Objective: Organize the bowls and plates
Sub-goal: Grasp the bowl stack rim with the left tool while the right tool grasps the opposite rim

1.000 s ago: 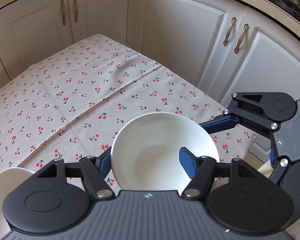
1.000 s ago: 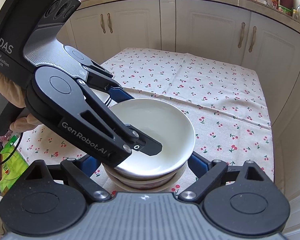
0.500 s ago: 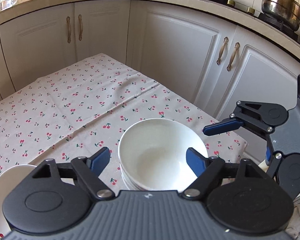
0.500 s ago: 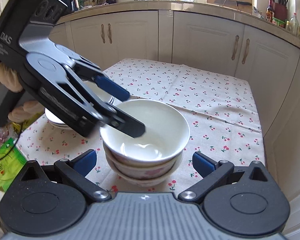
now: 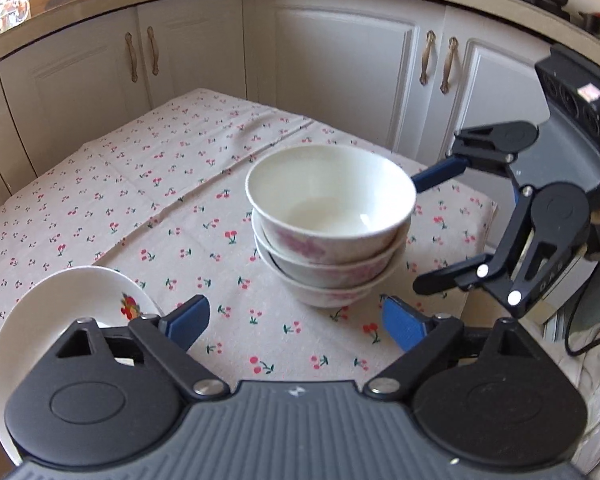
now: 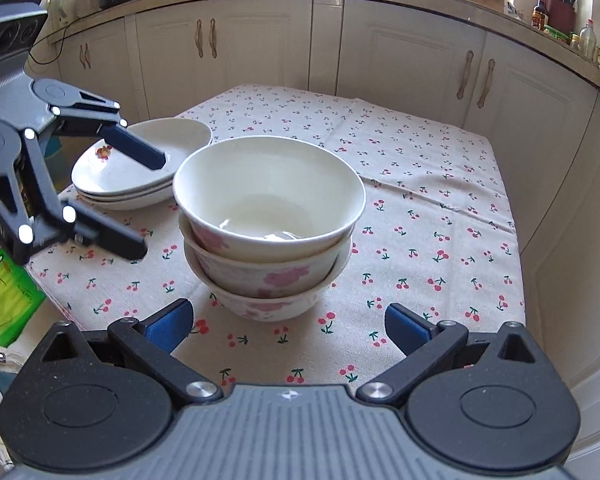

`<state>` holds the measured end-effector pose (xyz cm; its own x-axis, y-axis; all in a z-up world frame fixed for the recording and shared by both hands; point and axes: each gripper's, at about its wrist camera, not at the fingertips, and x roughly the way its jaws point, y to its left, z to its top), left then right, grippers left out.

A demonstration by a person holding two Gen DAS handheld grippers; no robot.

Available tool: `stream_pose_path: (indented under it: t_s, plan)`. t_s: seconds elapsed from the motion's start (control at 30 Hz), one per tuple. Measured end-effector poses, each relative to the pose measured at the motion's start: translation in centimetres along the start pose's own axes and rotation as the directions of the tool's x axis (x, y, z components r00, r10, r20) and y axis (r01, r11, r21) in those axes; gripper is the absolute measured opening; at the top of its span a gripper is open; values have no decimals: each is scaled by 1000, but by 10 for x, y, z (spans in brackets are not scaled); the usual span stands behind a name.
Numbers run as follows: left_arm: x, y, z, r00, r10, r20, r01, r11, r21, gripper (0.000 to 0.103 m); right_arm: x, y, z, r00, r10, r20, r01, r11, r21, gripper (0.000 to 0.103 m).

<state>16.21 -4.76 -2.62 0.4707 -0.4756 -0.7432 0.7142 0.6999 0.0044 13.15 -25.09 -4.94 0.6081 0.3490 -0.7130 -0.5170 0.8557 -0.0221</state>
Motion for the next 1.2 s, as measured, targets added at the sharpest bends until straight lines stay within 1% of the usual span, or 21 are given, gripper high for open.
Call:
stream_pose_path:
  t_s: [0.07, 0.23, 0.4, 0.57, 0.67, 0.8, 0.93, 1.07, 1.2]
  plan:
    - [9, 0, -5, 1000, -5, -20, 5, 1000, 6, 93, 5, -1, 1, 1000, 2, -10, -2, 1000, -7, 103]
    - [25, 0, -7, 999, -24, -39, 25, 999, 20, 93, 18, -2, 4, 999, 6, -38, -7, 999, -32, 103]
    - [40, 1, -4, 998, -28, -64, 33, 997, 67, 93, 31, -2, 8, 997, 13, -71, -19, 997, -80, 103]
    - [53, 2, 0, 994, -48, -97, 61, 988, 139, 92, 39, -1, 15, 995, 39, -94, -52, 989, -139, 103]
    - [58, 2, 4, 992, -72, -105, 91, 979, 185, 92, 44, -4, 19, 991, 69, -110, -87, 982, -167, 103]
    - [62, 6, 9, 988, -113, -105, 133, 969, 208, 90, 46, -5, 23, 985, 112, -134, -140, 966, -219, 103]
    - [62, 9, 12, 982, -153, -109, 175, 956, 234, 90, 44, -7, 28, 981, 129, -145, -165, 948, -272, 103]
    - [64, 14, 15, 971, -209, -116, 231, 945, 231, 85, 44, -8, 32, 977, 140, -158, -183, 935, -303, 103]
    - [63, 16, 15, 964, -242, -110, 262, 934, 242, 81, 47, -10, 34, 973, 158, -169, -205, 927, -313, 101]
